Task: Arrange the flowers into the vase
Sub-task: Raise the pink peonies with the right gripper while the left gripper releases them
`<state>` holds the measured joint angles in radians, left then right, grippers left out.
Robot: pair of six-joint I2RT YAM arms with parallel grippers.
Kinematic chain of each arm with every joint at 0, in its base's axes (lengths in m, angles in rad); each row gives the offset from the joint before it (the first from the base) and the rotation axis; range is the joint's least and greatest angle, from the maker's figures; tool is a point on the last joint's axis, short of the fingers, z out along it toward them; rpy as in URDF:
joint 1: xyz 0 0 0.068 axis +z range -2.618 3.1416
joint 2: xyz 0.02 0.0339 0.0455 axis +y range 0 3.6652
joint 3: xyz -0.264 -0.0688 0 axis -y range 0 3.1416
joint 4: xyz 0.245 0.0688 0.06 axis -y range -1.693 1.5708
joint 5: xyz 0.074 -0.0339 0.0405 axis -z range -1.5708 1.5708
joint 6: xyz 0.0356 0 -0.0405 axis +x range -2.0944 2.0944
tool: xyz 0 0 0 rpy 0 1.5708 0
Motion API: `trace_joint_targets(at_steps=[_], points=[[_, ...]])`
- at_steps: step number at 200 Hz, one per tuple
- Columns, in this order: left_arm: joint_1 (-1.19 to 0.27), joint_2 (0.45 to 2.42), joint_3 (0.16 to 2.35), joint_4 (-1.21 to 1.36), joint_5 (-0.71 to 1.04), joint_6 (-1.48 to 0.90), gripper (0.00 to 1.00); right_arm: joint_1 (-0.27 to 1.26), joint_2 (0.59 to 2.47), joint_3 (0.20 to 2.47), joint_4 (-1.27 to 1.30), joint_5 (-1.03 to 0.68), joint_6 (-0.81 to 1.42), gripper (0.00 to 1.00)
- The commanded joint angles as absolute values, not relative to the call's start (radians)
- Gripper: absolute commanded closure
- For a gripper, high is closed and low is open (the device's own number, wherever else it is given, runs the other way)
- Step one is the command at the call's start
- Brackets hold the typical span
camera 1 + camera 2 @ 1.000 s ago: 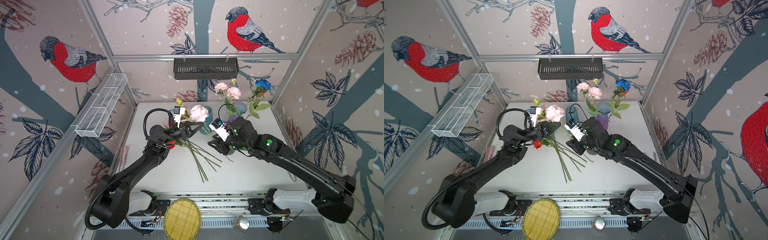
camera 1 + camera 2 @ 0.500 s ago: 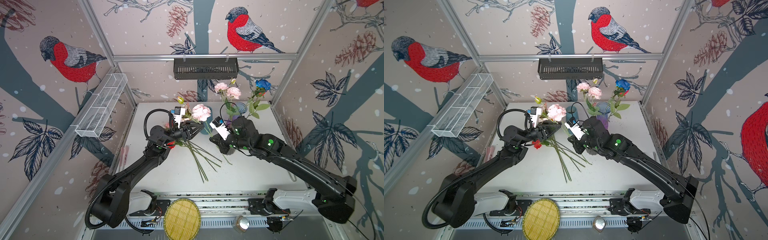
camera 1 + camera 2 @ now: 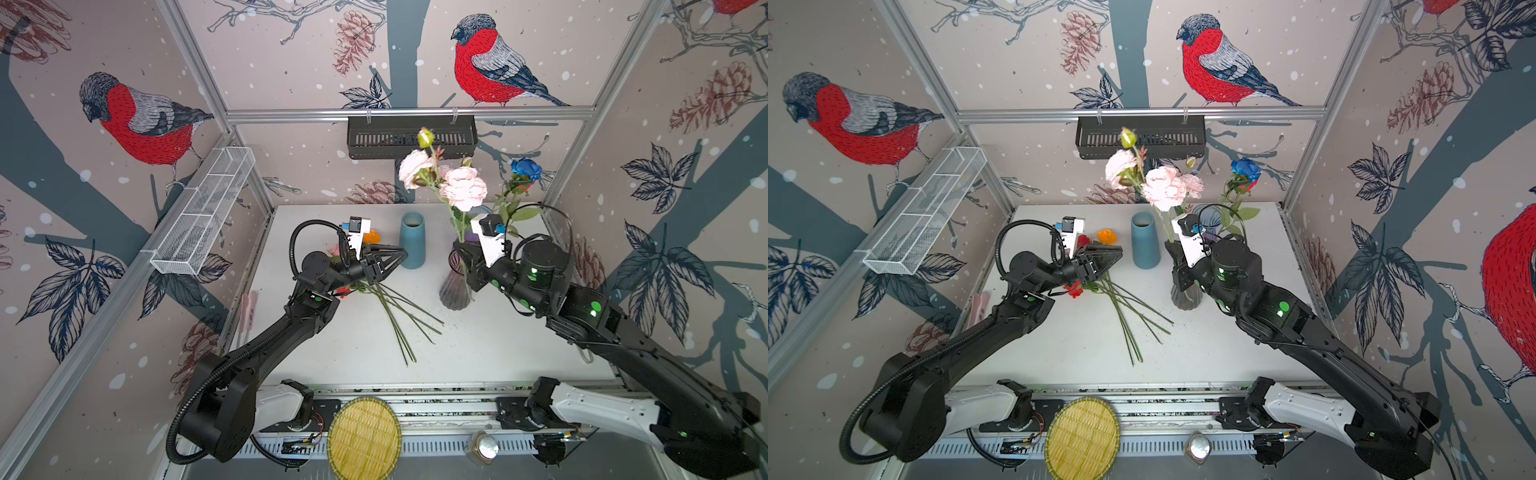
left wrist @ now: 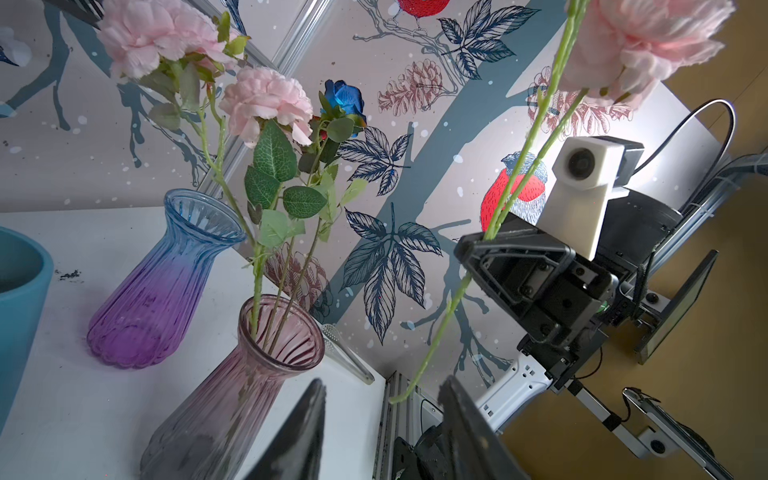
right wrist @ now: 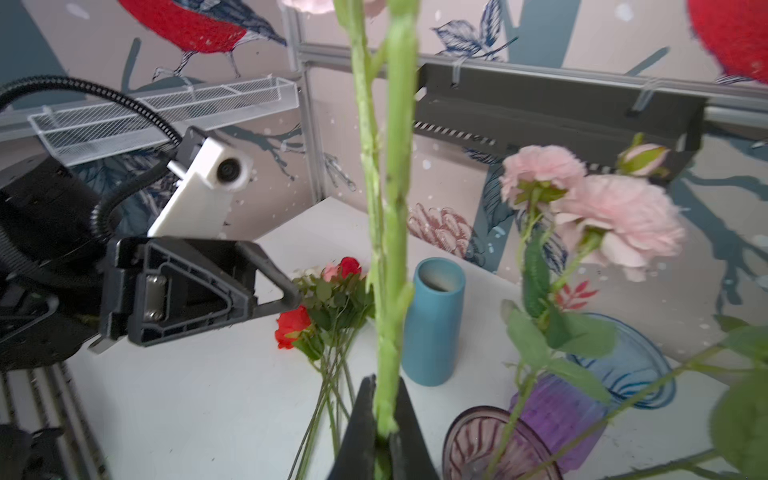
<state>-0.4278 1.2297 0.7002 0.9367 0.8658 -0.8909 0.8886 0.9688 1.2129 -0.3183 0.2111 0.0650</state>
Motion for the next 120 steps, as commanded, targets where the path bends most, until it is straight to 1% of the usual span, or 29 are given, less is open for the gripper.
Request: trace_joint_targets(at_steps=[1, 44, 71, 120], points=[[-0.432, 1.236, 0.706, 0.962, 0.871, -0.880, 0.55, 0.874, 0.938, 1.169, -0.143, 0.326, 0.012, 0.97], [-0.445, 1.246, 0.704, 0.973, 0.869, -0.888, 0.56, 0.848, 0.861, 0.998, 0.160, 0.320, -0.070, 0.98], [-0.446, 1.239, 0.699, 0.954, 0.864, -0.879, 0.56, 0.795, 0.880, 1.000, 0.173, 0.297, -0.046, 0.98], [-0.448, 1.238, 0.699, 0.933, 0.852, -0.867, 0.57, 0.689, 0.903, 0.975, 0.207, 0.191, 0.026, 0.98]])
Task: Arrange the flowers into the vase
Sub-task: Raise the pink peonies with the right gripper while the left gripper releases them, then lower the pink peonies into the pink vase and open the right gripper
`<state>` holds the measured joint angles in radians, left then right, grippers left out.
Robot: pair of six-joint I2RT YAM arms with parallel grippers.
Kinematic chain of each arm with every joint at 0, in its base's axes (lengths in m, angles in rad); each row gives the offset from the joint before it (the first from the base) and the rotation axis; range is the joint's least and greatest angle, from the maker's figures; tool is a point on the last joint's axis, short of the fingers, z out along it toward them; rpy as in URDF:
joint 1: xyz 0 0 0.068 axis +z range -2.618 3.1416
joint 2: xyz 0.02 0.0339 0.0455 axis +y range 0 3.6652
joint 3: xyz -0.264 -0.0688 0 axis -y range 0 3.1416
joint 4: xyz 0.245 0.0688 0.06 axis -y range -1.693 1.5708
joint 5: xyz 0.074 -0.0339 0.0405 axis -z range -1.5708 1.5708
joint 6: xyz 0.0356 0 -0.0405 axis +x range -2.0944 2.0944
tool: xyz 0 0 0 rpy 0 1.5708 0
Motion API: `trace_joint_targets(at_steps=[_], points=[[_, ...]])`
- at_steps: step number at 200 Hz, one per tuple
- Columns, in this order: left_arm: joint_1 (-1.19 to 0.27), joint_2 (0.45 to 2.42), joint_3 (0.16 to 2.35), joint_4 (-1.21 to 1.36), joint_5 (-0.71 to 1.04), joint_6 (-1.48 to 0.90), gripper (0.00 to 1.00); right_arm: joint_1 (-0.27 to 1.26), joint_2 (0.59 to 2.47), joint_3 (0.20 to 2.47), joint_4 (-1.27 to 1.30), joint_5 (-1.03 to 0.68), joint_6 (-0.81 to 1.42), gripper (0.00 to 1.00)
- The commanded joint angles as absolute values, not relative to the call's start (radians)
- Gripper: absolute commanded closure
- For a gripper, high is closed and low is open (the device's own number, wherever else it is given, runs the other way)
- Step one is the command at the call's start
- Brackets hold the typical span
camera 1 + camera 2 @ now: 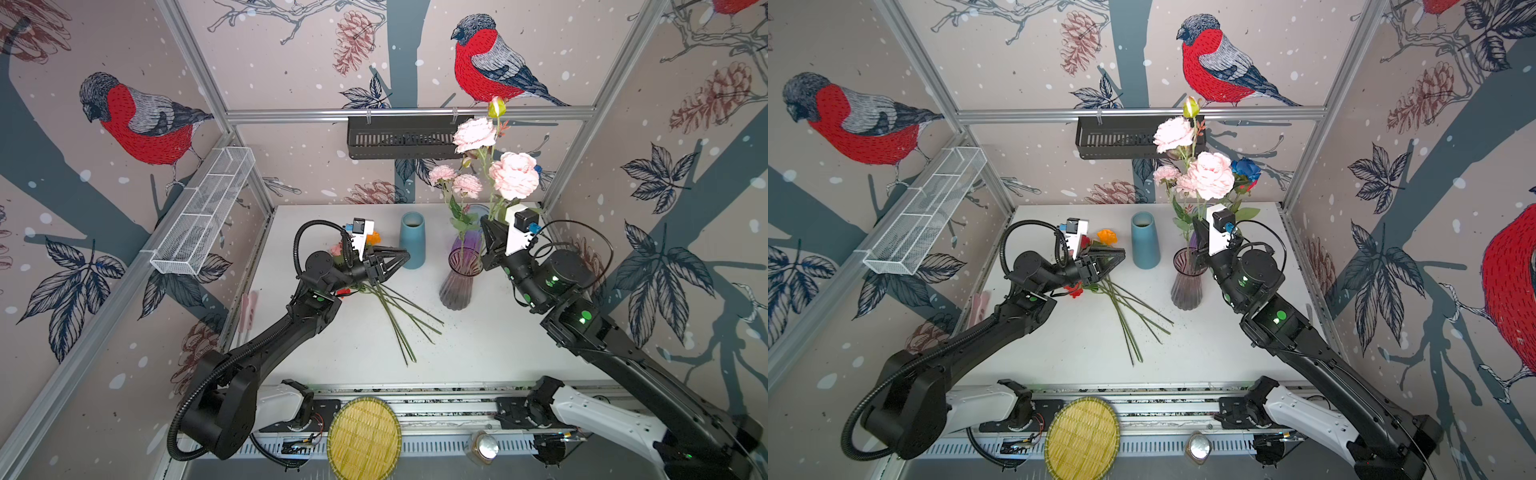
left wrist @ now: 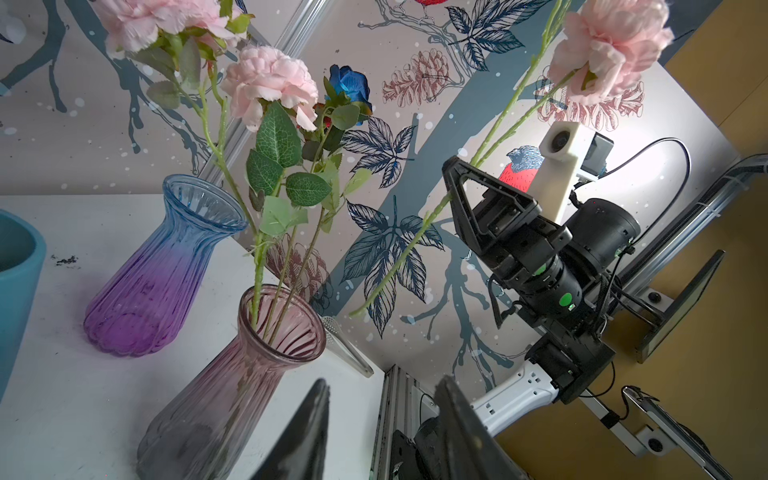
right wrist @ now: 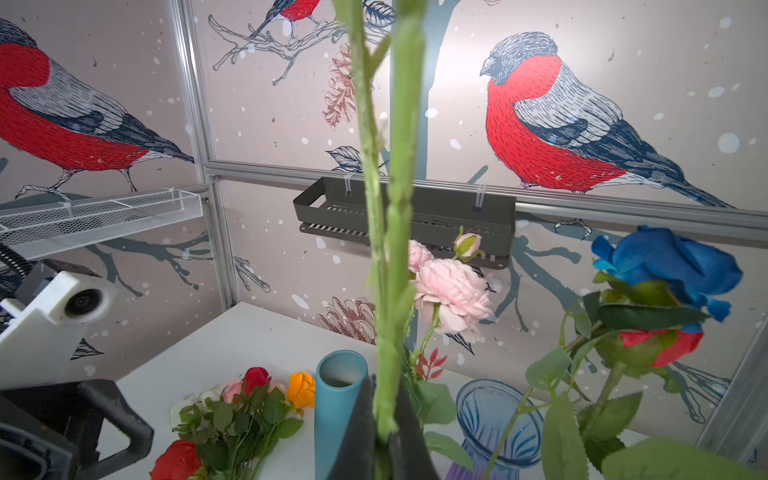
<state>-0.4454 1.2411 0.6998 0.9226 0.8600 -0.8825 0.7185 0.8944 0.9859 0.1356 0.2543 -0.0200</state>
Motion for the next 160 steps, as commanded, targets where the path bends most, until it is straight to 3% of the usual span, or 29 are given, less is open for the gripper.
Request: trace_joint_targets(at_steps=[1, 52, 160], points=[[-0.448, 1.239, 0.699, 0.933, 0.852, -0.867, 0.57, 0.687, 0.903, 0.974, 0.207, 0.189, 0.027, 0.98], [-0.448, 1.233, 0.692, 0.917, 0.837, -0.859, 0.57, 0.639, 0.964, 0.945, 0.205, 0.099, 0.055, 0.98], [-0.448, 1.209, 0.699, 0.803, 0.815, -0.793, 0.57, 0.594, 1.040, 0.883, 0.136, 0.083, 0.133, 0.93]])
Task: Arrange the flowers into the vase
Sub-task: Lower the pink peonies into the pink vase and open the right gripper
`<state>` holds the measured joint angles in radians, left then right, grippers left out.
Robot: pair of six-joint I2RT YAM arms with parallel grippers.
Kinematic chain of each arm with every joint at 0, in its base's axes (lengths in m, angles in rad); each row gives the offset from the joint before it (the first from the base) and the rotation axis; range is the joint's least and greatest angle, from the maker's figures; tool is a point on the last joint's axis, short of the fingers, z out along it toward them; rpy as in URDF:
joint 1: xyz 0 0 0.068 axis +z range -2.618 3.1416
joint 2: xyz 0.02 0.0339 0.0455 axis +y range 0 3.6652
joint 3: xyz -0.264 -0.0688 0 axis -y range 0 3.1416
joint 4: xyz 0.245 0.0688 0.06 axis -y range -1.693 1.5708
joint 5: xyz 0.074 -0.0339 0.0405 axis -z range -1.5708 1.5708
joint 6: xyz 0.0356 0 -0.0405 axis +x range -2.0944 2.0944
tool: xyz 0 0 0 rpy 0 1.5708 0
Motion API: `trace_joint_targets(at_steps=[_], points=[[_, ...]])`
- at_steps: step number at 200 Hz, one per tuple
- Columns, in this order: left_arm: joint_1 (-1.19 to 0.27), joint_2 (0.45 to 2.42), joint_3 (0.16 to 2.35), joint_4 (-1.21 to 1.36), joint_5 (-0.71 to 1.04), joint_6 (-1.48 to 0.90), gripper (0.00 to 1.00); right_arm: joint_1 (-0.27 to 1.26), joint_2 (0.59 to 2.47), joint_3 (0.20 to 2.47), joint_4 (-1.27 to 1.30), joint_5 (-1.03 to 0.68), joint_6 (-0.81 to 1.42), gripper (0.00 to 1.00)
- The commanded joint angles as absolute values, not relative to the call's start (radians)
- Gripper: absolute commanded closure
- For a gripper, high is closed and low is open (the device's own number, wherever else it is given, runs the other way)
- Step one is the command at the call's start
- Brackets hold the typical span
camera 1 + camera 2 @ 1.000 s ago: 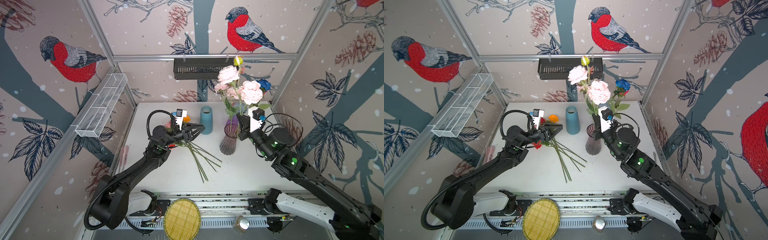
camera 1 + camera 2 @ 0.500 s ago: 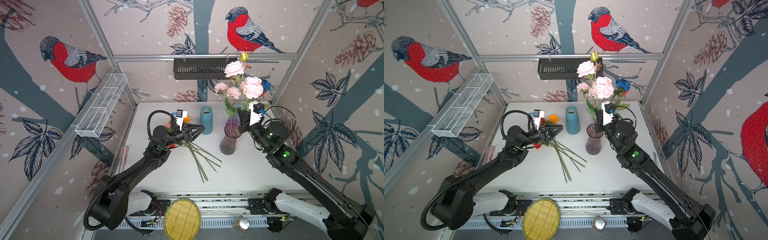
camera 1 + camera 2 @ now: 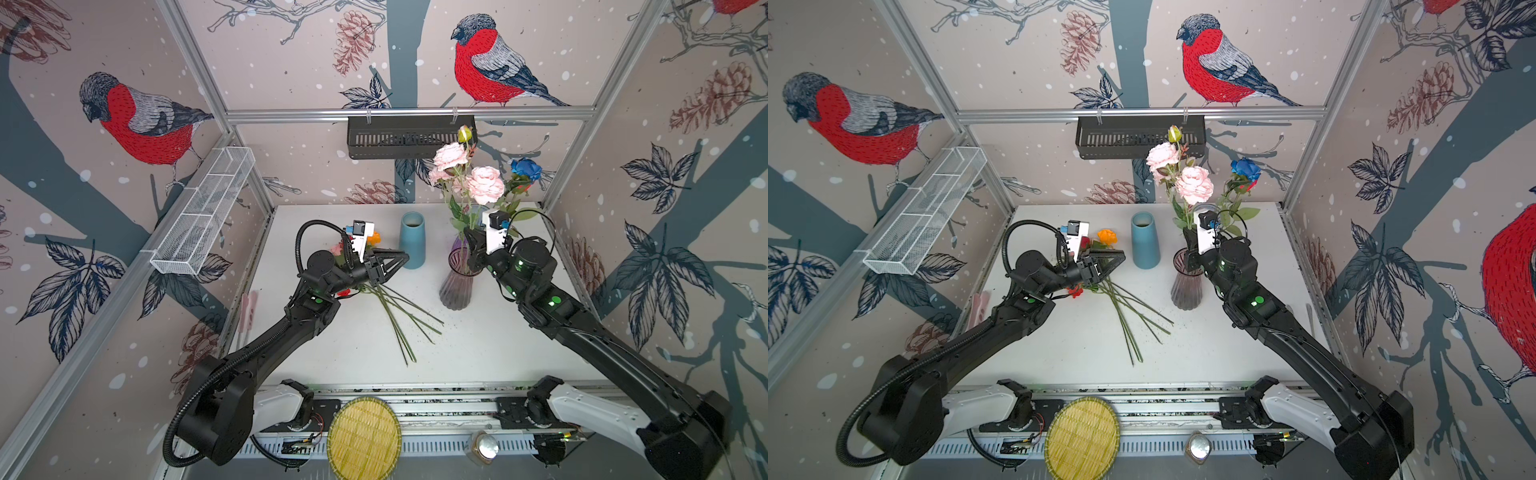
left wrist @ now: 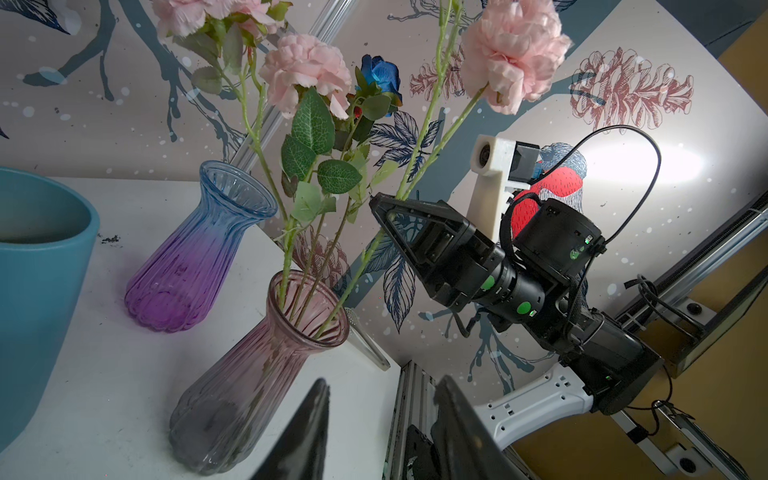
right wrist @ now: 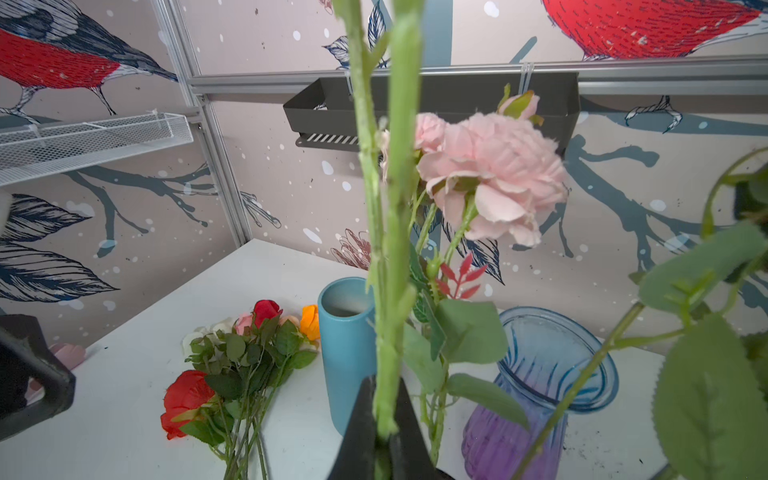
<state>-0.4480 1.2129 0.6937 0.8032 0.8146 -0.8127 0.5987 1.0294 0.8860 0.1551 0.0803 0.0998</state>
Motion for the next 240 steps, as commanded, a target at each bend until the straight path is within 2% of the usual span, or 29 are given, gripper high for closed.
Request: trace_joint_targets(at_steps=[1, 31, 66, 89, 116, 184, 207, 240], points=[[-0.448, 1.210, 0.700, 0.803, 0.815, -0.792, 0.57, 0.594, 1.040, 0.882, 0.135, 0.083, 0.133, 0.93], [-0.448, 1.206, 0.701, 0.787, 0.813, -0.782, 0.57, 0.591, 1.052, 0.885, 0.120, 0.086, 0.143, 0.85], [-0.448, 1.200, 0.700, 0.772, 0.807, -0.773, 0.57, 0.588, 1.062, 0.893, 0.104, 0.077, 0.140, 0.41], [-0.448, 1.199, 0.699, 0.762, 0.802, -0.765, 0.57, 0.586, 1.061, 0.895, 0.100, 0.074, 0.138, 0.29], [-0.448, 1.201, 0.699, 0.759, 0.801, -0.765, 0.57, 0.585, 1.060, 0.895, 0.091, 0.072, 0.140, 0.23], [-0.448, 1.193, 0.701, 0.730, 0.793, -0.746, 0.57, 0.582, 1.009, 0.930, 0.011, 0.055, 0.146, 0.21], [-0.448, 1.178, 0.708, 0.658, 0.764, -0.711, 0.57, 0.583, 0.925, 0.917, -0.044, -0.045, 0.101, 0.20], [-0.448, 1.166, 0.698, 0.614, 0.736, -0.691, 0.56, 0.586, 0.761, 0.801, -0.021, -0.087, 0.124, 0.20]])
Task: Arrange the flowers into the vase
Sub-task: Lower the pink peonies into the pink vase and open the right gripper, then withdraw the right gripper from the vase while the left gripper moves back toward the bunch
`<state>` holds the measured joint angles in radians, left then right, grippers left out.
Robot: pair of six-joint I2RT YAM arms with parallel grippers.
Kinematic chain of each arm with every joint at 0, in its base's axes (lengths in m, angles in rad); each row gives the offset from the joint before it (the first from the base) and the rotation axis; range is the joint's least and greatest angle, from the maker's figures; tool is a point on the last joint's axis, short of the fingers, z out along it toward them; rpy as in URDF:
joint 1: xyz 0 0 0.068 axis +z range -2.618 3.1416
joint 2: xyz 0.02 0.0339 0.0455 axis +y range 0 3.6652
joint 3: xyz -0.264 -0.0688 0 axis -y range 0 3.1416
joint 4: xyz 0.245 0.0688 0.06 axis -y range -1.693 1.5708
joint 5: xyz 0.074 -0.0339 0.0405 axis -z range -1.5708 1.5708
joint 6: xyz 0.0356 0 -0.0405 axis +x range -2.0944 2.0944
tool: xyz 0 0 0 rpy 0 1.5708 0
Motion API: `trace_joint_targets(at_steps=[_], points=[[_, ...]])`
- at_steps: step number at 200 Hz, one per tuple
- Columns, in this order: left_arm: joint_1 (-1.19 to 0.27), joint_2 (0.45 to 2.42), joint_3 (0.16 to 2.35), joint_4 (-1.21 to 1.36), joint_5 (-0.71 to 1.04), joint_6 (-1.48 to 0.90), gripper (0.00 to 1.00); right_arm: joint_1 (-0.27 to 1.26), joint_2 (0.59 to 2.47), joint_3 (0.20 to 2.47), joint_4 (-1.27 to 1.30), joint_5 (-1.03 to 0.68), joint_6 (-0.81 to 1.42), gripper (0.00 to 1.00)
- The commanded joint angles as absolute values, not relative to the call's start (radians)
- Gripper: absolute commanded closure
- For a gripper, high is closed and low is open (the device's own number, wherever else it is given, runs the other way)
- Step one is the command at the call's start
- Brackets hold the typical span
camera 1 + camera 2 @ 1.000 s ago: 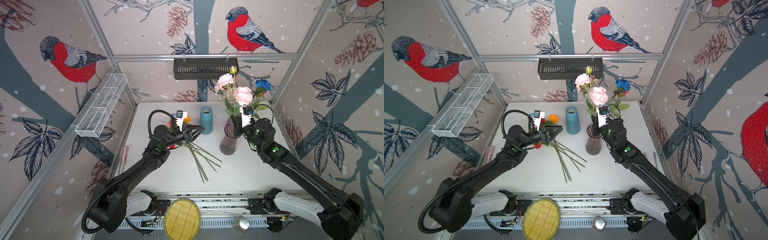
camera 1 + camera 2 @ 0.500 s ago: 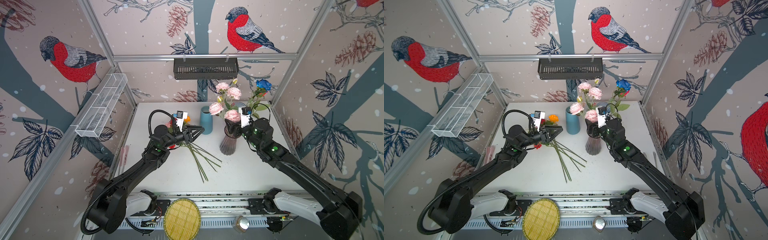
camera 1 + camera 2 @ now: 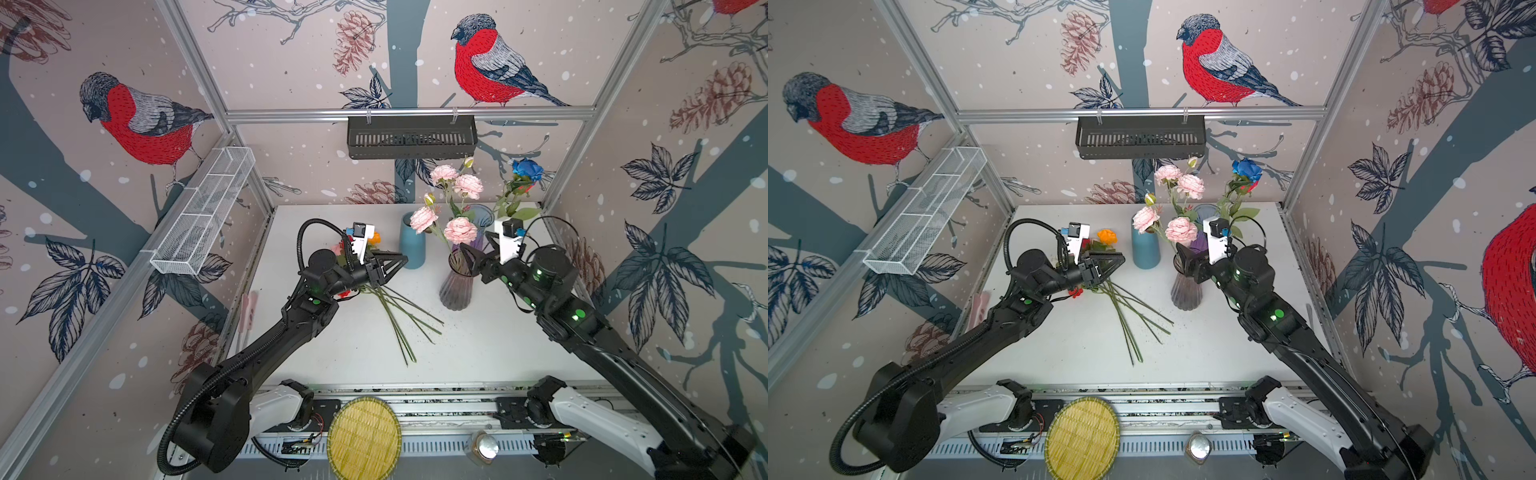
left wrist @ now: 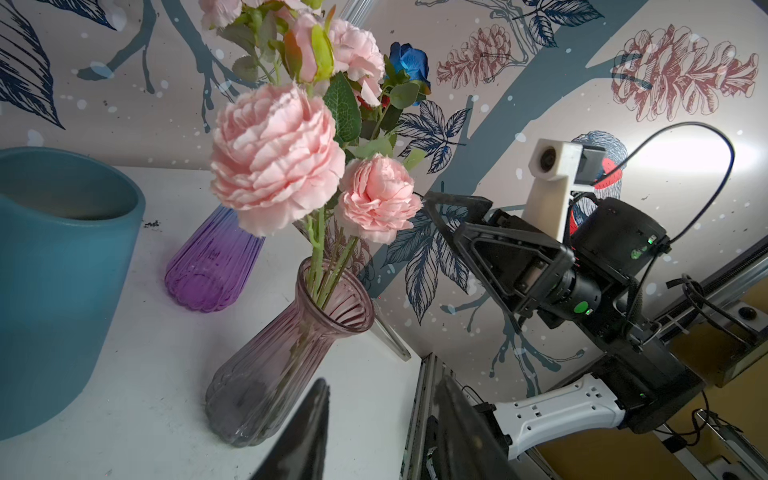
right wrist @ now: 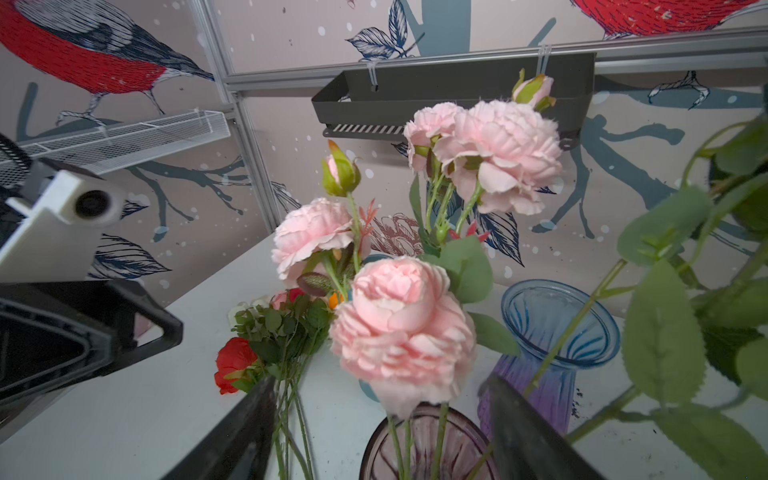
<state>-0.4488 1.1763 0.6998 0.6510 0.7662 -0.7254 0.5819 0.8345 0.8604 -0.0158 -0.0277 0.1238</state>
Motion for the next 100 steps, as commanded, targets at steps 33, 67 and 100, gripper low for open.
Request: trace_joint_targets(at_steps=[33, 67, 100], points=[[-0.448, 1.104, 0.677, 0.558, 0.712, -0.660, 0.54, 0.592, 0.651, 0.664, -0.053, -0.043, 0.193, 0.17], [-0.448, 0.985, 0.659, 0.376, 0.680, -0.574, 0.52, 0.591, 0.581, 0.521, -0.008, 0.007, 0.279, 0.04], [-0.448, 0.812, 0.633, 0.136, 0.601, -0.457, 0.41, 0.592, 0.599, 0.372, 0.166, -0.019, 0.311, 0.01]])
